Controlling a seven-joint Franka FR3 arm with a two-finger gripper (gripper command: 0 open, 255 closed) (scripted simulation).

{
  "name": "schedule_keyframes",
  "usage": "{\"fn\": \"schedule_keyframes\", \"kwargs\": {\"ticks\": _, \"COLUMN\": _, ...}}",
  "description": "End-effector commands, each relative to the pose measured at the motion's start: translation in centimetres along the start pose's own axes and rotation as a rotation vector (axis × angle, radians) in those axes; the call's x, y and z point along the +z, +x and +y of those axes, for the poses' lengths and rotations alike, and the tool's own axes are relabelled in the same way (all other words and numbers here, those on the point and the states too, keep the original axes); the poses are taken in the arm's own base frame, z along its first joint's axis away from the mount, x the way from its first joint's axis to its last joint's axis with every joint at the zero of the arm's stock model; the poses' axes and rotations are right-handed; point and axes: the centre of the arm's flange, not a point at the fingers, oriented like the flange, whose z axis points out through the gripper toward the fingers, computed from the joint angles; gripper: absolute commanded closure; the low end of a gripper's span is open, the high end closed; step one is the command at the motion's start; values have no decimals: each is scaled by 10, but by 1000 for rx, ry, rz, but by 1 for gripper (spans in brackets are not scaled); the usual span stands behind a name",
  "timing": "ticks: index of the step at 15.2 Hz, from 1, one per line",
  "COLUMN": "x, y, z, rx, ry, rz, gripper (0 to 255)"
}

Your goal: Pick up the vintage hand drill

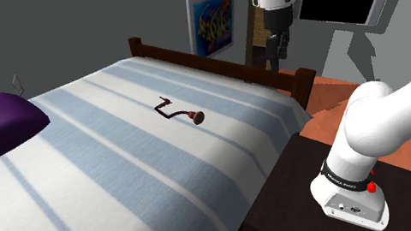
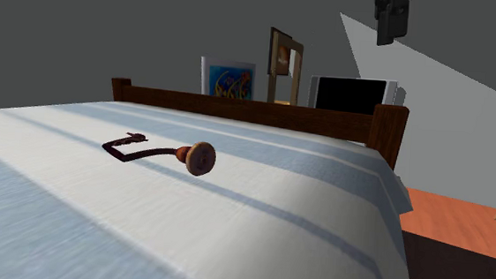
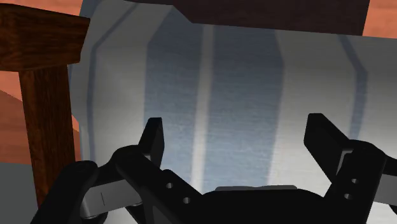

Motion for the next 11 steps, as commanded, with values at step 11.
{"fn": "schedule_keyframes", "kwargs": {"ticks": 11, "x": 36, "y": 114, "z": -43, "rx": -122, "ry": -7, "rz": 33, "gripper": 0}}
